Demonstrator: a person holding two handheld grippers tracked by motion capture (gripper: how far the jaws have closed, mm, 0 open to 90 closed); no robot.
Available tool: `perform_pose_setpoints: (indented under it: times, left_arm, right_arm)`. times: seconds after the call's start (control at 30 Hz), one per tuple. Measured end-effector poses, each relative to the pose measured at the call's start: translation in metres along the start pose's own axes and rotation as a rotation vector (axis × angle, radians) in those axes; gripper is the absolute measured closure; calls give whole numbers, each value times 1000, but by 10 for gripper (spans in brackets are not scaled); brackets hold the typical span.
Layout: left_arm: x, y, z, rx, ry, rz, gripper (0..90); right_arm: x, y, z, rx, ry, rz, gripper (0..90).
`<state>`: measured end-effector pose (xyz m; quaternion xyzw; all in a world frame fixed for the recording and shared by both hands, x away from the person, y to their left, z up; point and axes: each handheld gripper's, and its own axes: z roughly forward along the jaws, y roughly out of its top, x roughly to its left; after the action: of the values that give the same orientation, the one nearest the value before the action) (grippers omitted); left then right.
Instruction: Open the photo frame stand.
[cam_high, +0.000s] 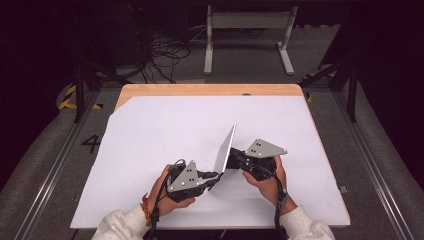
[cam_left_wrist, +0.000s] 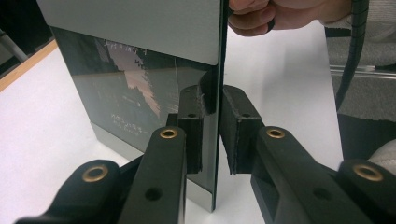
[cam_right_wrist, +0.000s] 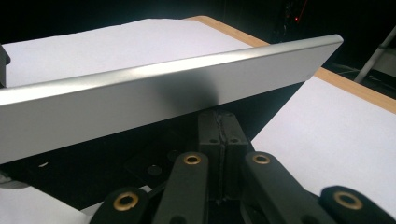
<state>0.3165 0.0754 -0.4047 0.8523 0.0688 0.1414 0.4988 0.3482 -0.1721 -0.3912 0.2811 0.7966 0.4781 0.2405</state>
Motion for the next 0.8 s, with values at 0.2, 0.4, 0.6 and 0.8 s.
perform_pose_setpoints:
  times: [0.2,0.4,0.6,0.8]
  left_arm:
    - [-1,1,3,-4,4,-3,782]
    - [-2,2,6,-7,2,-4,774]
    - [-2,2,6,-8,8,1,770]
    - [-2,1,6,-3,4,6,781]
  right_arm:
    - [-1,0,1,-2,-1,1,900]
    - [-2,0,1,-3,-7,2,900]
    - [-2,0,2,-4,-5,0,900]
    - [-4,-1,-1,-4,-6,-4,841]
